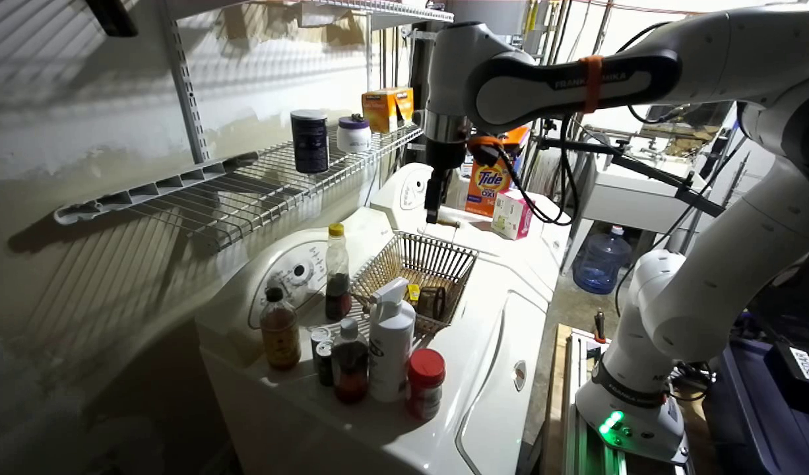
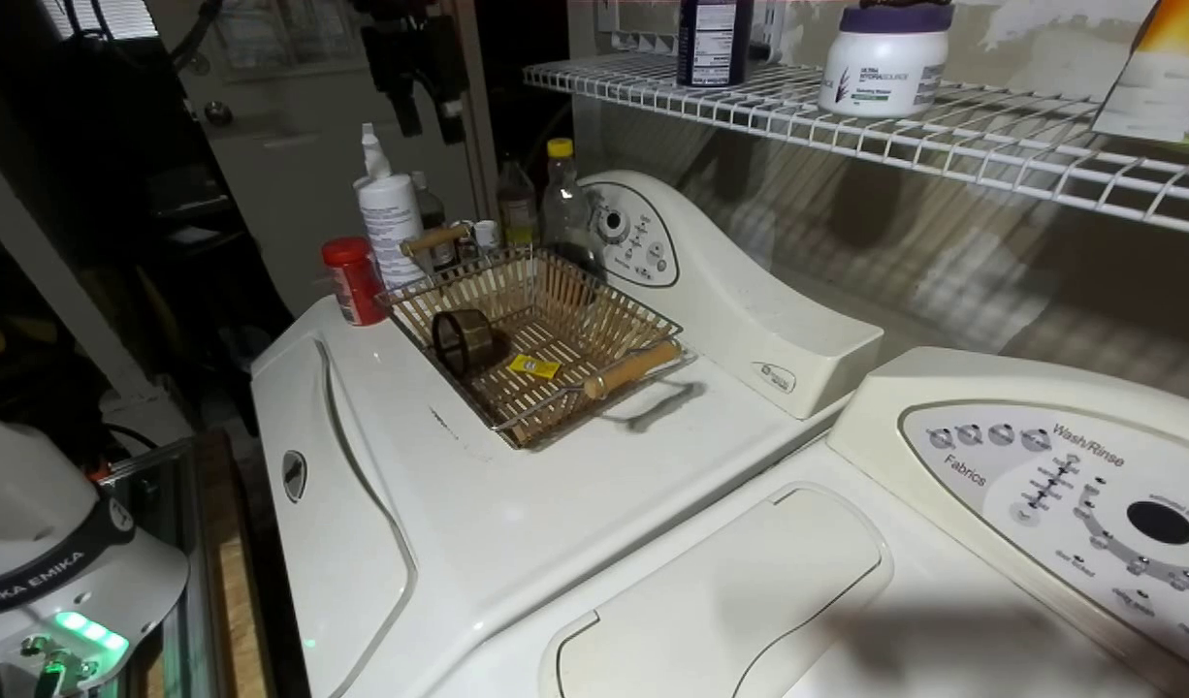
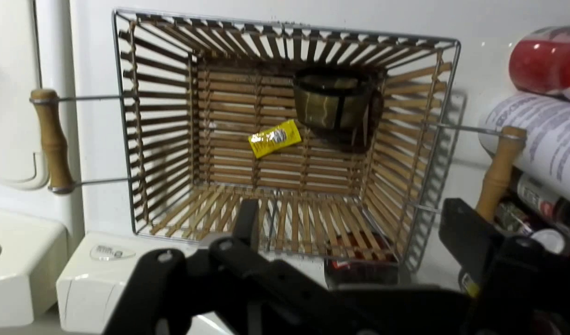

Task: Flip the blue can twice

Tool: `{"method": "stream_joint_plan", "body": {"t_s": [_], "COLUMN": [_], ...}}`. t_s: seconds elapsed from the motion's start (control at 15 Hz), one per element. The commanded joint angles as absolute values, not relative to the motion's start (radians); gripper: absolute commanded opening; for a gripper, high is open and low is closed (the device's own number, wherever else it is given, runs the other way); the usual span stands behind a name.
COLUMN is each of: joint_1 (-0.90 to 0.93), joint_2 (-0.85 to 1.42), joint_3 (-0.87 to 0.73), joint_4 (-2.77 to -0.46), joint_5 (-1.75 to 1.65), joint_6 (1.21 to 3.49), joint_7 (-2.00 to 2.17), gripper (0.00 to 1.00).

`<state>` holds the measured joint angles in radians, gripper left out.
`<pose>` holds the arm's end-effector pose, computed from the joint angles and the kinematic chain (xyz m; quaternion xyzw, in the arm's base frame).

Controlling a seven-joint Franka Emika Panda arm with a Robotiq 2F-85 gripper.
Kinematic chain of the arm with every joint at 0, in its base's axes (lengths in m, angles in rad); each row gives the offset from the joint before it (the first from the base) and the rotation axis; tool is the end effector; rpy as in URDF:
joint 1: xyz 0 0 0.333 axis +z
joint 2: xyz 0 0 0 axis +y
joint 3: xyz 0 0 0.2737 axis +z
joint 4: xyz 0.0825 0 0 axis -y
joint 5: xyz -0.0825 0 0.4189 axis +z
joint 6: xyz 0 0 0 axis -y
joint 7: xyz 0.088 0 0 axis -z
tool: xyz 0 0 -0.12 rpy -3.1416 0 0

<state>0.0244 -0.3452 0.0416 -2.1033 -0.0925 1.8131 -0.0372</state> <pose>0.5059 0.0258 0.5069 0.9964 0.0603 0.0279 0.0518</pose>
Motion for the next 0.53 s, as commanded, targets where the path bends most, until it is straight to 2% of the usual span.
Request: {"method": "stream_joint_plan", "body": {"t_s": [0.0, 0.33, 0.47], "joint_1": [0.04, 0.048, 0.046], "joint_2": [-0.282, -0.214, -0.248], "joint_3": [0.049, 0.061, 0.058], "joint_4": [-1.978, -1.847, -1.894], "joint_5": [-0.099, -0.093, -0.093], "joint_6": [1.865, 1.906, 1.907], "joint_7": [-0.057, -0.051, -0.046], "gripper": [1.0, 1.0, 1.0]}}
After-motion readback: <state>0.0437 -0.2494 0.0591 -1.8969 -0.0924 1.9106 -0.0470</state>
